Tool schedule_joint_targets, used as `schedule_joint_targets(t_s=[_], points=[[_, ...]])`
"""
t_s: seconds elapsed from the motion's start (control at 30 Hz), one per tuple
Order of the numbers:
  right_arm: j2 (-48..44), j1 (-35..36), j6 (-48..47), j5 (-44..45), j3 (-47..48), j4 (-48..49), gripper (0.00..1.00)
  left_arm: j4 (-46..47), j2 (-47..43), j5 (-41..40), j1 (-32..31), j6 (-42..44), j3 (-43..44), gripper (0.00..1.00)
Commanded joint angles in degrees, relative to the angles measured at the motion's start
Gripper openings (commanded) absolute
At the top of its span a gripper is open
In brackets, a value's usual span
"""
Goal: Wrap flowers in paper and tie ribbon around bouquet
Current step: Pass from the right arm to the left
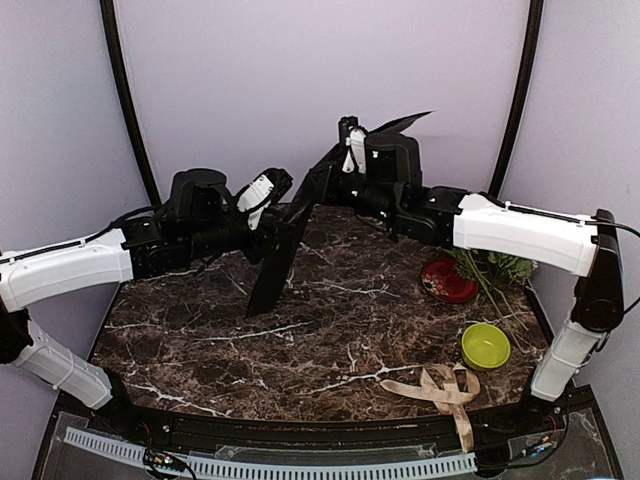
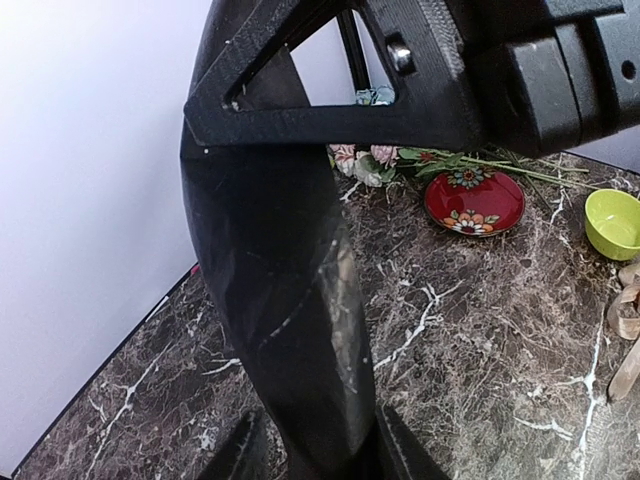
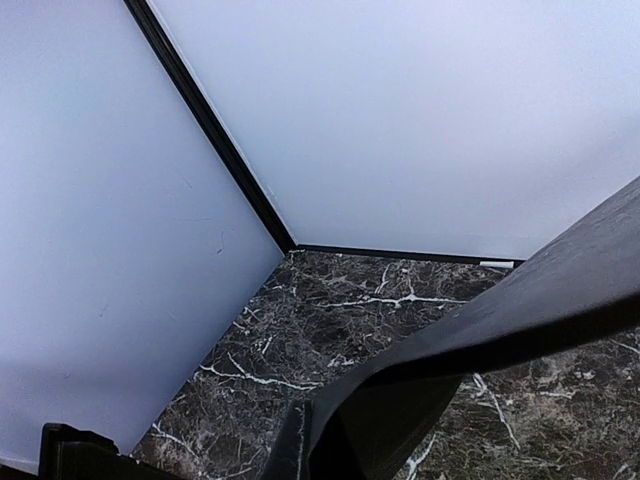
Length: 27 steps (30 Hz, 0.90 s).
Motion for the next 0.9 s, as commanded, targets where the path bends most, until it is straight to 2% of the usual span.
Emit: schedule_joint_targets(t_s=[0.0,0.17,0.23,0.37,0.47,0.6,0.77,0.87], points=[[0.8,0.6,-1.6,1.3,2.3,0.3,0.00,0.1,-1.6,-0.4,0.1,0.8,1.5,0.36],[1.3,0.6,-1.3,1.1,2.8,0.0,0.00,1.8,-1.2,-3.6,0.0,3.2,1.7,0.47],[1.5,0.6,-1.2,0.9,3.0,0.0,0.00,2.1,-0.3,-6.1,0.0,4.5,2.6,0.47],[1.8,0.6,-1.4,1.0,3.2,-0.6,0.00,3.9,0.0,-12.2,0.0,7.0,4.3,0.37],[1.7,0.6,-1.4,1.1,3.1,-0.7,0.00,5.4,-0.3,-13.6,0.0,9.5,4.6,0.35],[1.5,0.6,-1.4,1.1,3.1,-0.6,0.00,4.0,0.6,-13.4,0.0,11.1,5.9,0.37],[1.5,0.5,-1.4,1.2,3.2,-0.6,0.00,2.8,1.8,-12.7,0.0,10.9,6.8,0.46],[1.6,0.6,-1.7,1.1,3.6,-0.8,0.00,3.3,2.1,-12.1,0.0,11.2,6.8,0.43]])
